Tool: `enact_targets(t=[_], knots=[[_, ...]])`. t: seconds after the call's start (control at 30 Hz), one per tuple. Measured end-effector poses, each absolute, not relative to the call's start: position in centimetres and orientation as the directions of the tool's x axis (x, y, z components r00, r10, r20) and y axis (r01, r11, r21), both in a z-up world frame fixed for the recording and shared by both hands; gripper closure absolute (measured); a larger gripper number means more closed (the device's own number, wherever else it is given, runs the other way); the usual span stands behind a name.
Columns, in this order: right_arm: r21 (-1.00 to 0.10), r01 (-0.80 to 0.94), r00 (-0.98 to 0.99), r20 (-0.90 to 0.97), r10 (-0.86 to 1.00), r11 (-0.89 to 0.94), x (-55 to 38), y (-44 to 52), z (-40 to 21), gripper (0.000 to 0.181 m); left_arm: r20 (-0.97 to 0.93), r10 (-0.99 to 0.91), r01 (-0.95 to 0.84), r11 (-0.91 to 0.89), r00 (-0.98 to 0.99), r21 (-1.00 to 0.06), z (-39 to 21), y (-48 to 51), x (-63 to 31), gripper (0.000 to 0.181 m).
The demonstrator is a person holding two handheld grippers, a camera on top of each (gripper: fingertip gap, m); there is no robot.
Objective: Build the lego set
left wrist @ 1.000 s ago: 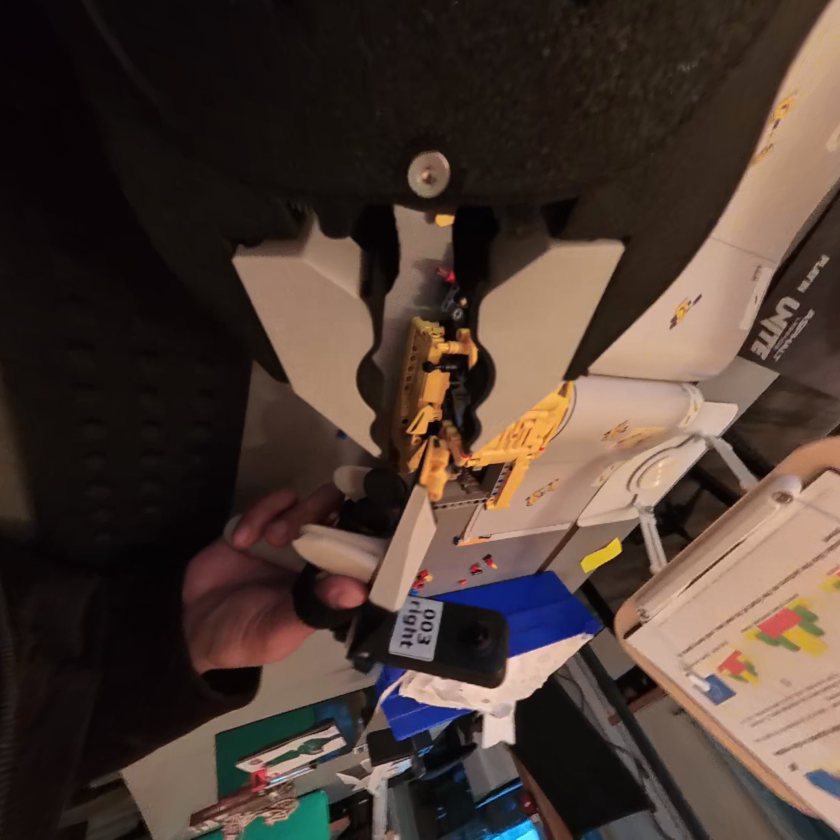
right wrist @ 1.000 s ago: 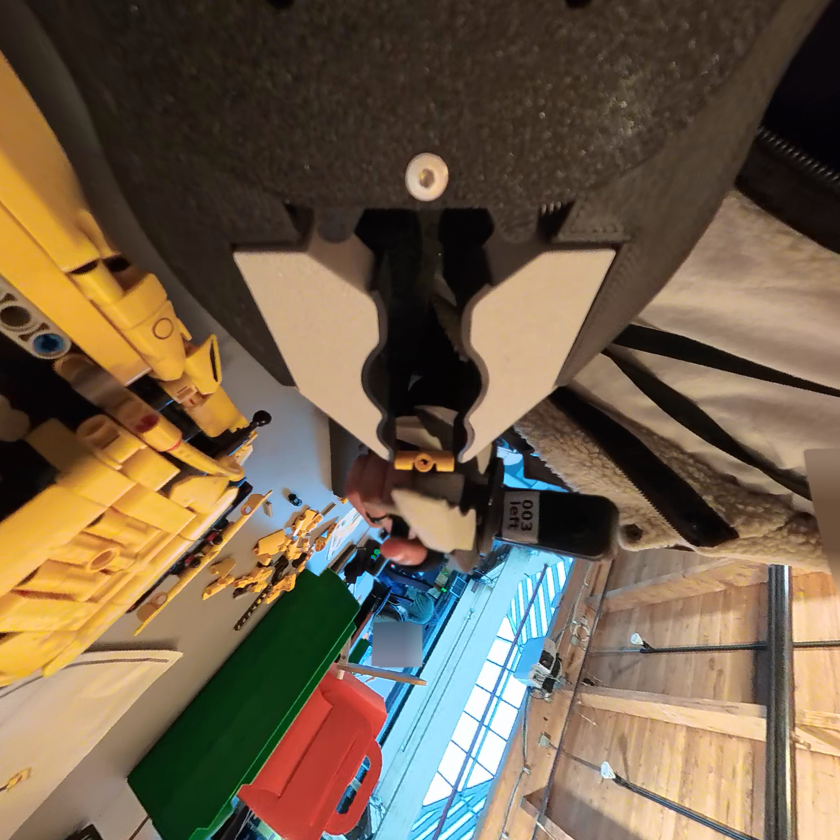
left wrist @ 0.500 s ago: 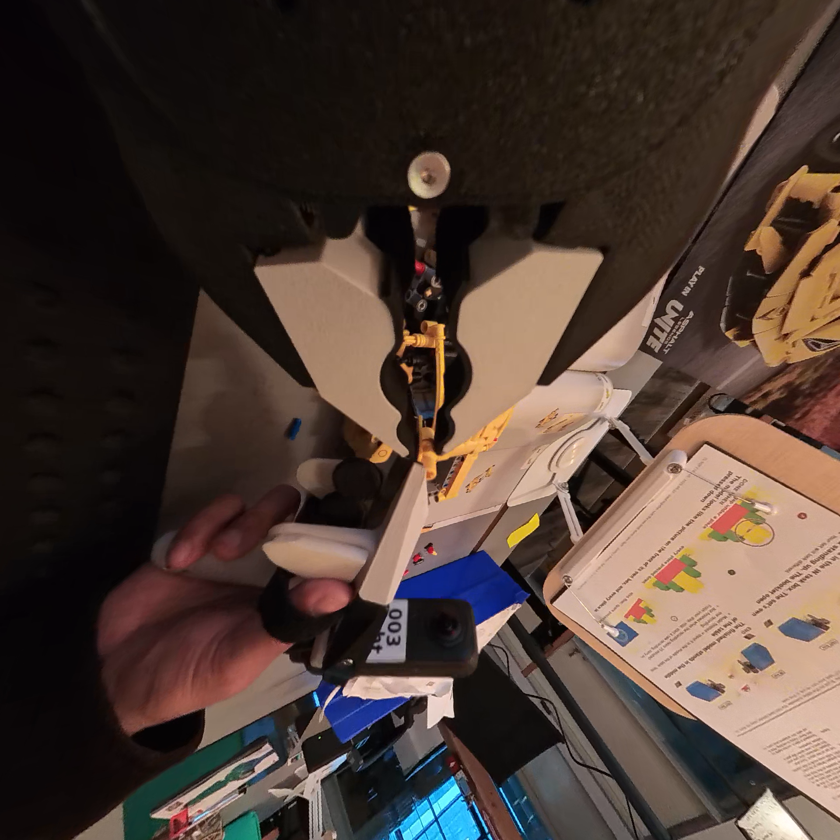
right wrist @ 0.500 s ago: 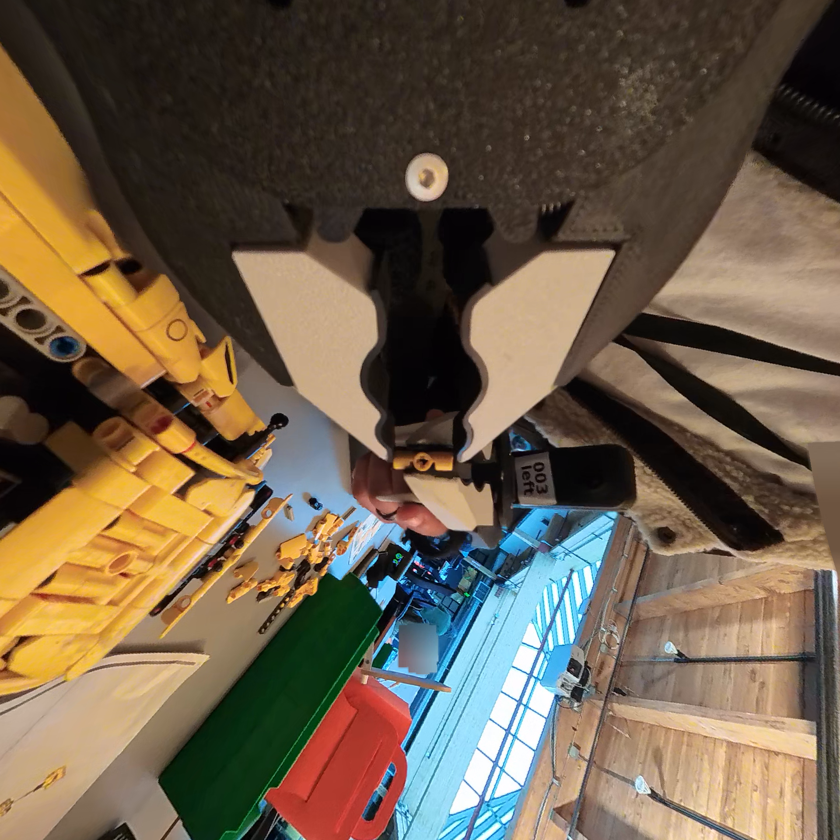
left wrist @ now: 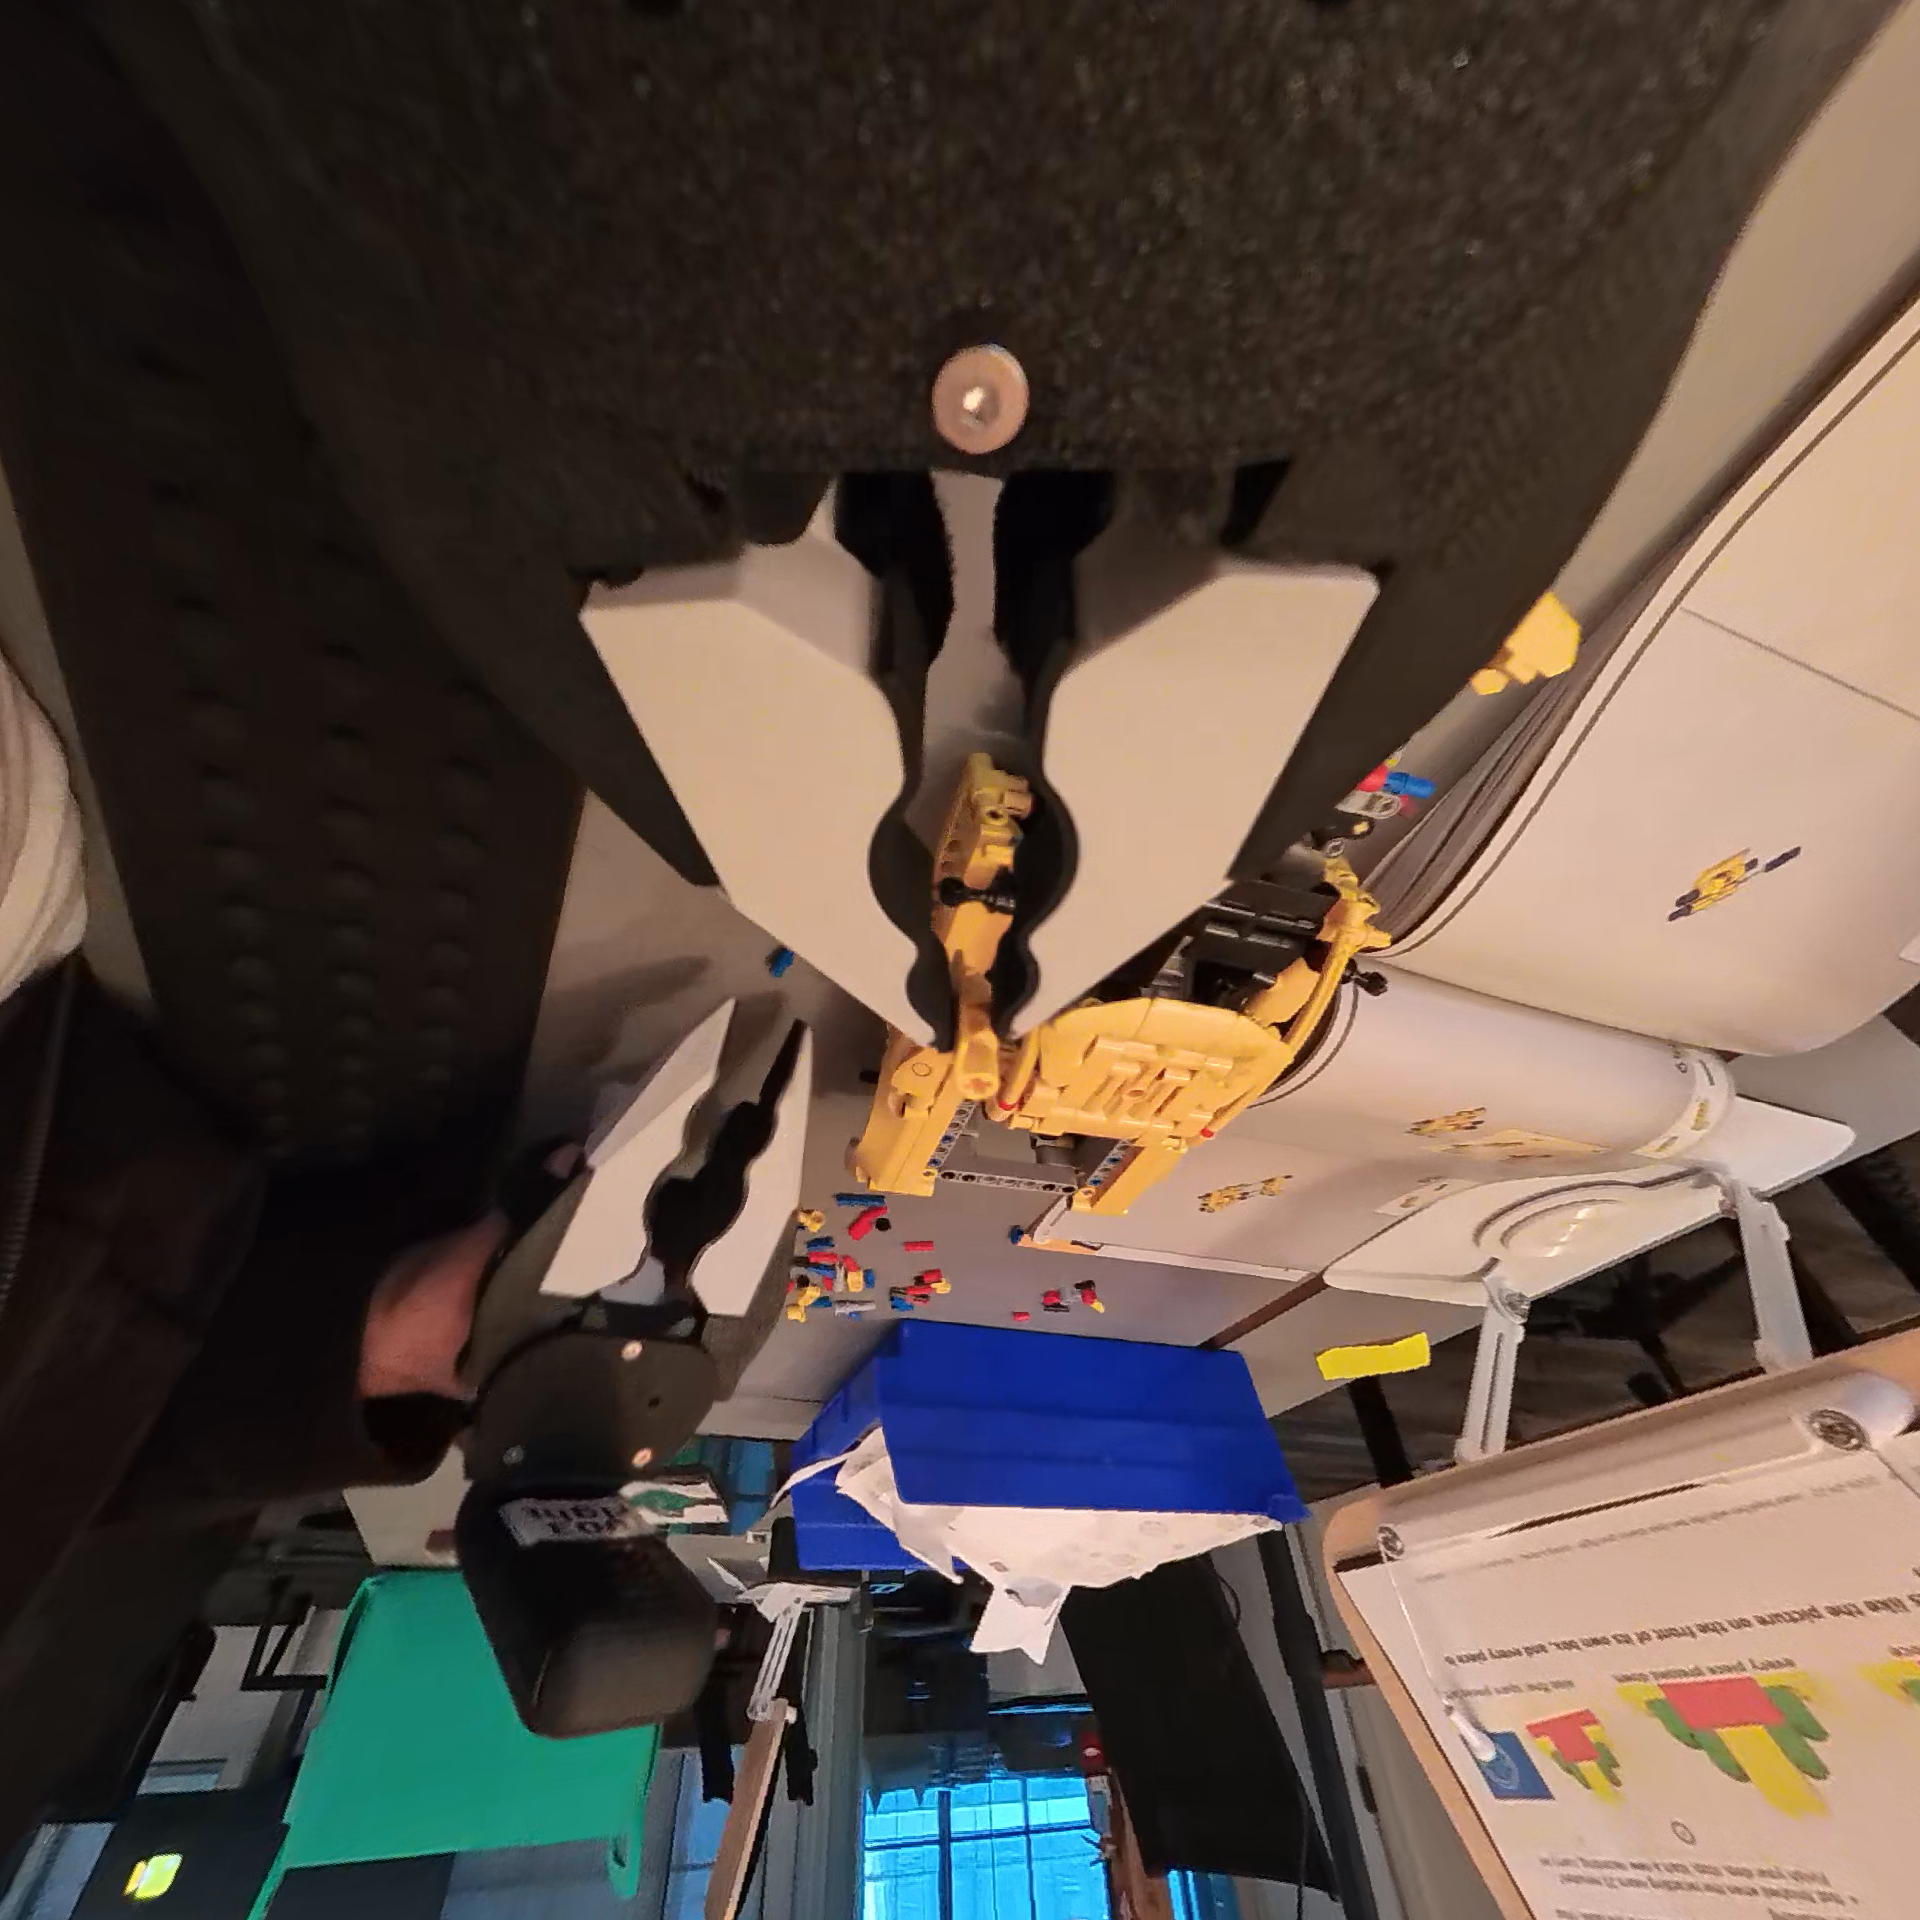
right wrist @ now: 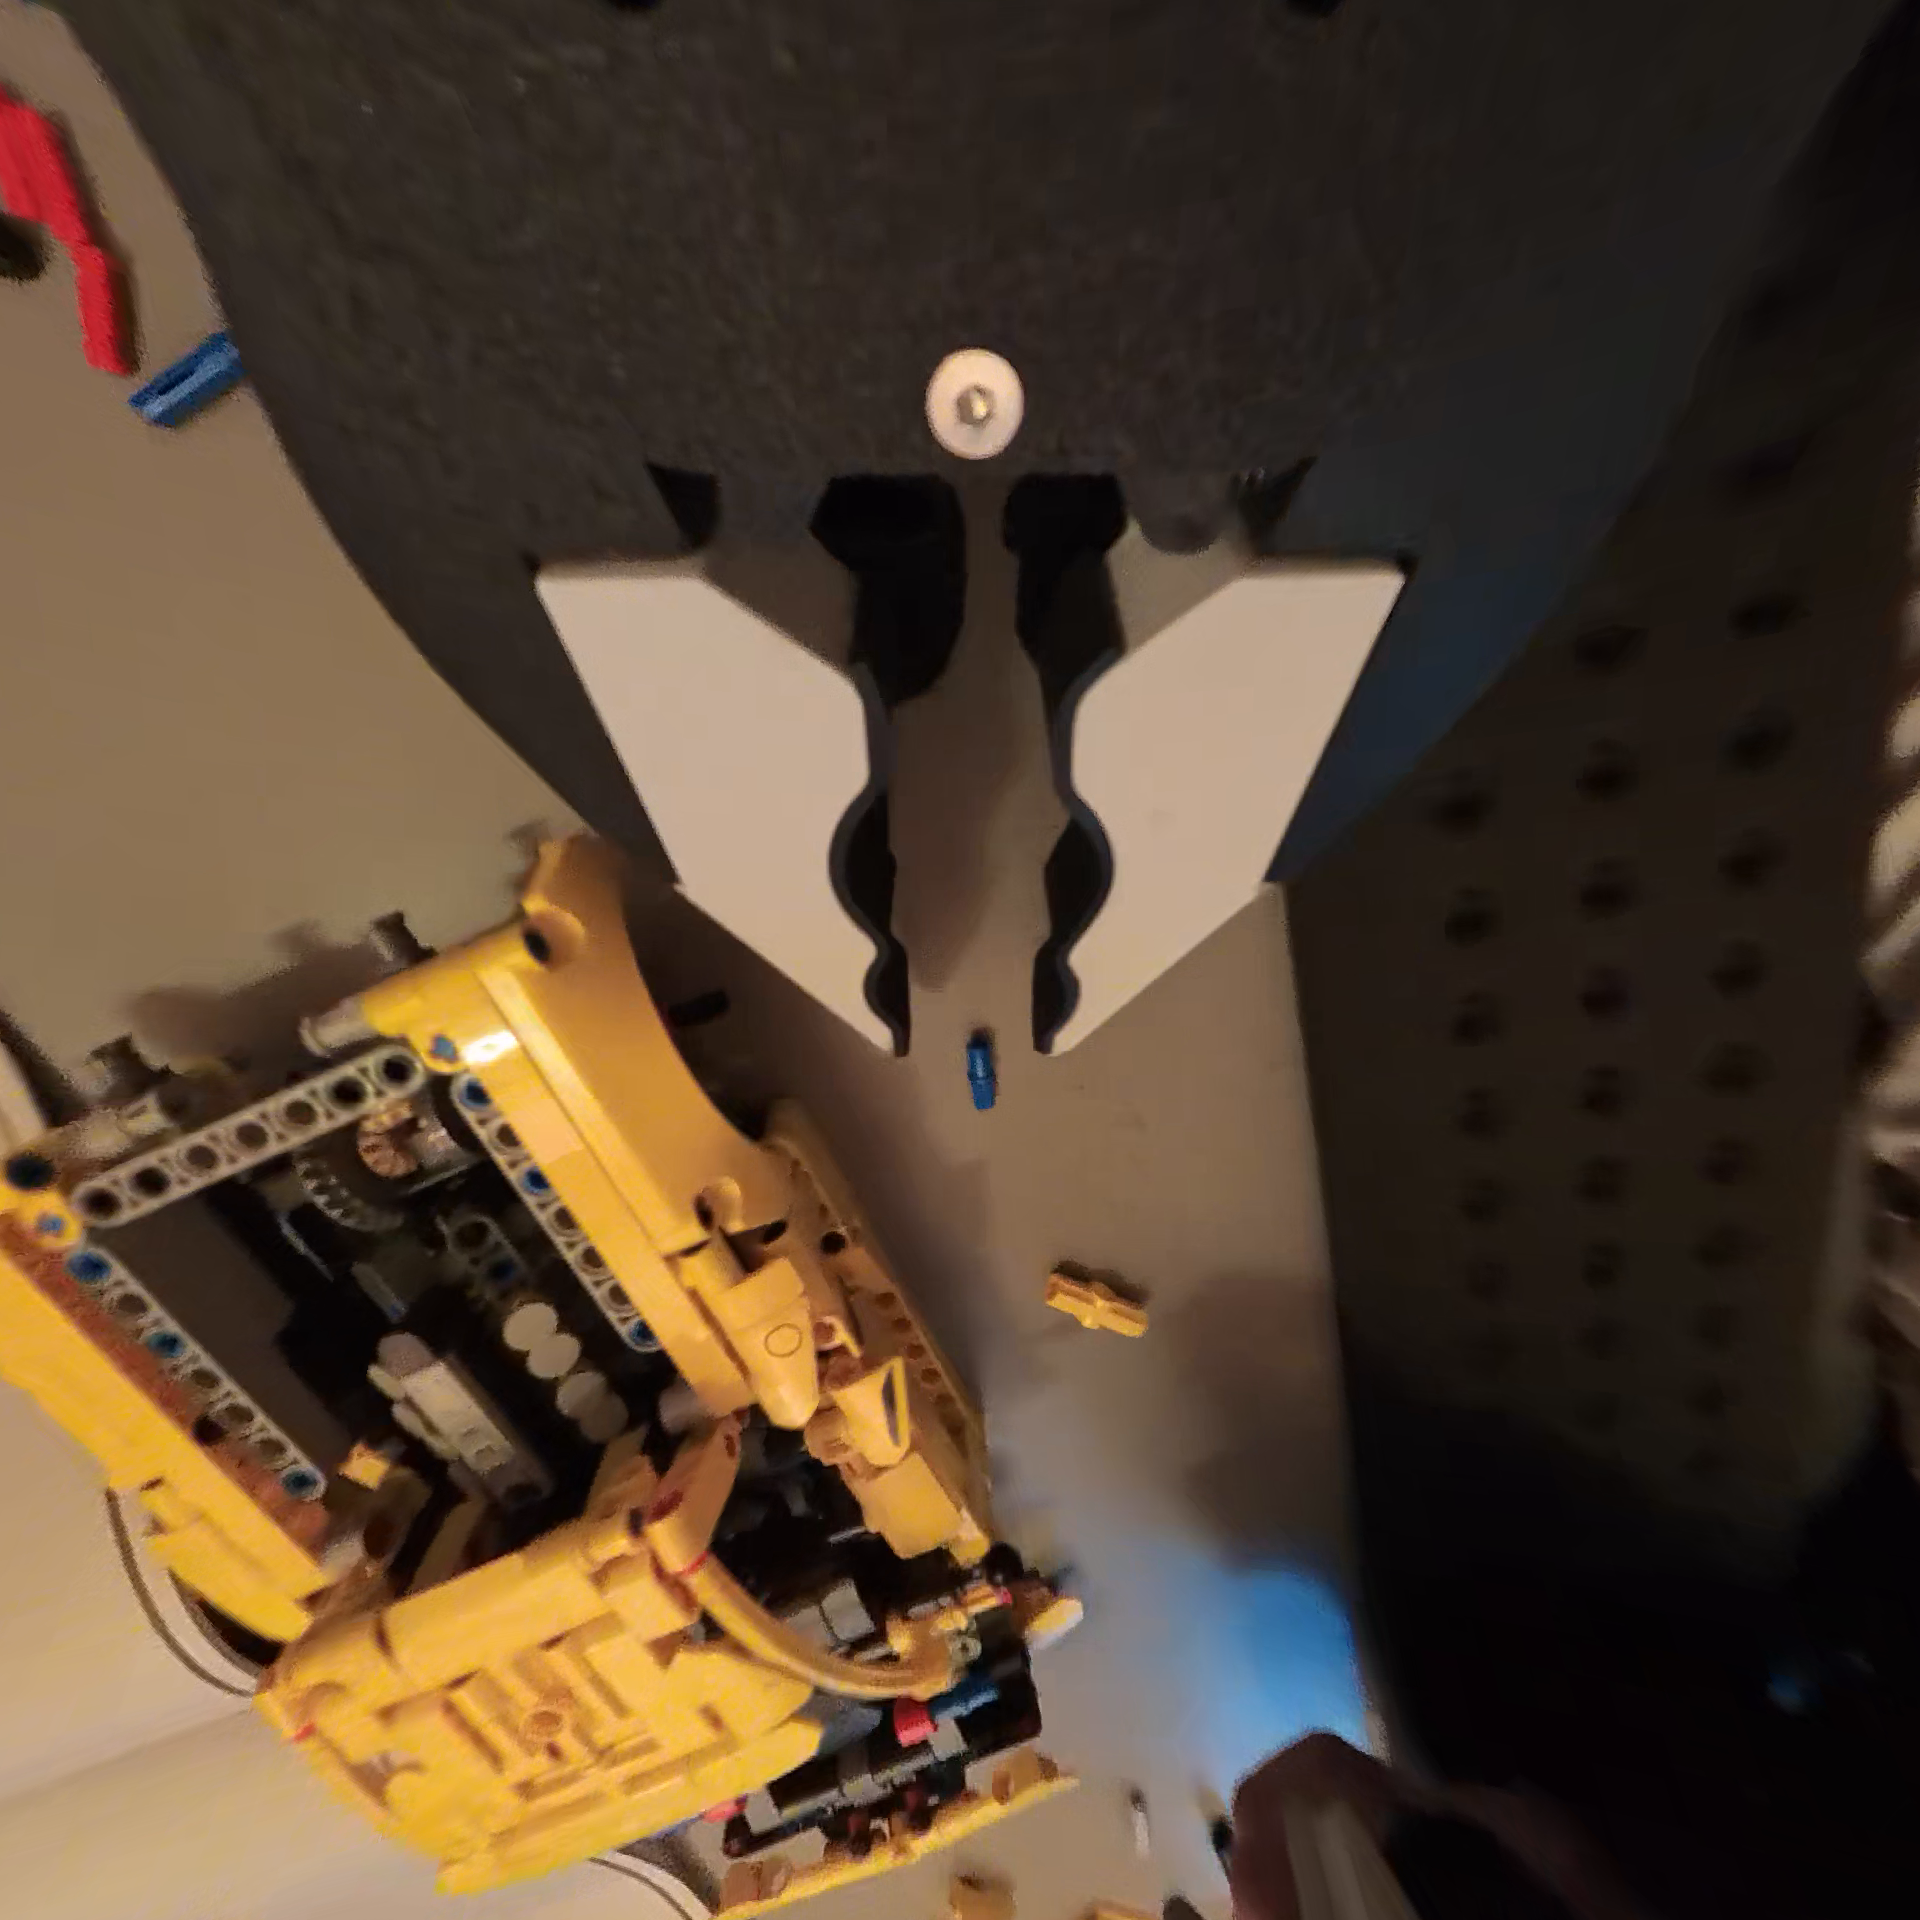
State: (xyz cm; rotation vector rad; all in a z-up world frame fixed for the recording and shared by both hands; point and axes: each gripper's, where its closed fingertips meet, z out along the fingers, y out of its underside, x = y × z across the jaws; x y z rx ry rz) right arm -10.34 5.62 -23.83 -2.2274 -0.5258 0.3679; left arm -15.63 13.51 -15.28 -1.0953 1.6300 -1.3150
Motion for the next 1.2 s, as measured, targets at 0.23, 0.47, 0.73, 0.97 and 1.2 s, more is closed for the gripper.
enact_targets(t=[0.23,0.47,0.73,0.97,1.2], knots=[[-0.747,0.357,0.865,0.036,0.501,-0.561,-10.9,6.6,-25.2,0.169,-0.047,-0.926,-0.097,0.090,-0.376,-0.991,-14.3,12.9,-16.0,0.174],[-0.721,0.408,0.846,0.068,0.529,-0.560,-11.1,6.7,-25.0,0.177,-0.140,-0.912,0.030,0.139,-0.387,-0.990,-13.1,12.3,-16.3,0.174],[-0.834,0.376,0.743,0.012,0.669,-0.403,-16.1,10.2,-14.9,0.178,-0.165,-0.888,0.032,0.167,-0.429,-0.985,-13.5,11.1,-16.4,0.174],[-0.797,0.462,0.668,0.024,0.744,-0.389,-16.4,10.6,-14.5,0.178,-0.171,-0.864,0.022,0.182,-0.474,-0.983,-14.0,10.2,-16.8,0.174],[-0.790,0.475,0.645,0.014,0.764,-0.387,-16.6,10.4,-14.4,0.178,-0.149,-0.854,0.002,0.171,-0.498,-0.985,-14.3,10.0,-16.9,0.174]])
